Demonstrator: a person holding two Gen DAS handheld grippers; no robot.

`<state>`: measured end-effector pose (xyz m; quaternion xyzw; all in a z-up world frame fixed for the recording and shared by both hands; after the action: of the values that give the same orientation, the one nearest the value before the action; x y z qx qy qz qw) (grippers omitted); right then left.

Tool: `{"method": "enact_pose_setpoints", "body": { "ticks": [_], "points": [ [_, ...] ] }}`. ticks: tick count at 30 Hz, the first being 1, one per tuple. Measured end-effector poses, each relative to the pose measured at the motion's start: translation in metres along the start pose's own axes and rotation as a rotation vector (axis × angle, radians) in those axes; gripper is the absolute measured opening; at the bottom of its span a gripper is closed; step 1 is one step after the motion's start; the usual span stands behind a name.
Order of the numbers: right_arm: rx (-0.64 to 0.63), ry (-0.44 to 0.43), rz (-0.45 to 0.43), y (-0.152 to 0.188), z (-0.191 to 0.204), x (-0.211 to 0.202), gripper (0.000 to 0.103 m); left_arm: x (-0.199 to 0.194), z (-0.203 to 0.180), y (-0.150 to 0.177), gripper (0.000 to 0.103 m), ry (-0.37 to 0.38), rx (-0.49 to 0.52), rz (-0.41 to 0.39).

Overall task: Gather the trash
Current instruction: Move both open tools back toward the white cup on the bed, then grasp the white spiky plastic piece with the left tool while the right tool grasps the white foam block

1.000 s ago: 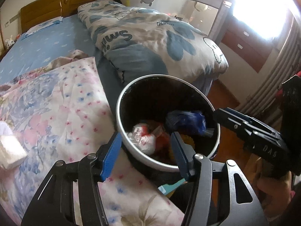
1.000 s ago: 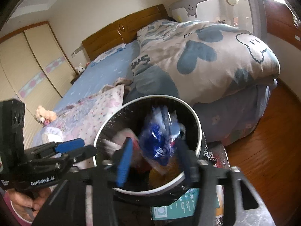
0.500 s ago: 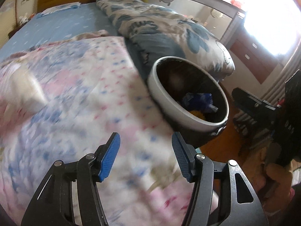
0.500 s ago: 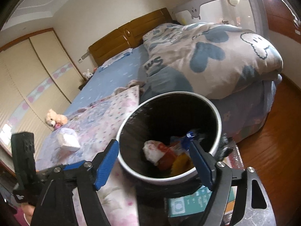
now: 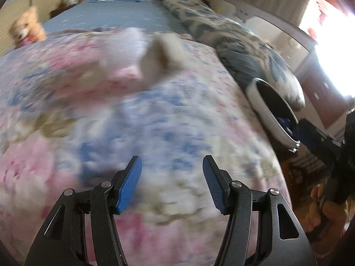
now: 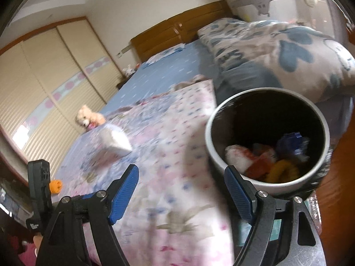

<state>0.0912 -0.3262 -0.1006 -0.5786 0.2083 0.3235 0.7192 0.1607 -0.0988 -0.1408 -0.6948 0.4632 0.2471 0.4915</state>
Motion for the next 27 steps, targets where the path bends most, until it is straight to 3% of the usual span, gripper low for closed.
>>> {"method": "enact_pose_setpoints", "body": {
  "ticks": [13,27],
  "points": [
    [-0.111,-0.108,0.043,0.000,0.080,0.048,0.081,-0.029,0.086,-0.026,0.058,-0.106,-0.128,-0.089],
    [-0.218,-0.118,0.011,-0.026,0.123,0.091,0.081,-0.029,0.112,-0.040,0.058,-0.141,-0.167,-0.097]
  ]
}}
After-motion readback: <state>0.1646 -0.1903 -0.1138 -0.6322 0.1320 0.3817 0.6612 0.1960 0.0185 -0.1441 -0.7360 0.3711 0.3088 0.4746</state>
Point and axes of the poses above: each gripper's, at about its wrist camera, not at the fingertips, and x roughly the way its jaws point, z to its left, y to its underside, the point moved 7 cm from there along x, roughly the way its jaws point, and after that the axes turned 15 degrees about -x, right-handed, at the moved point
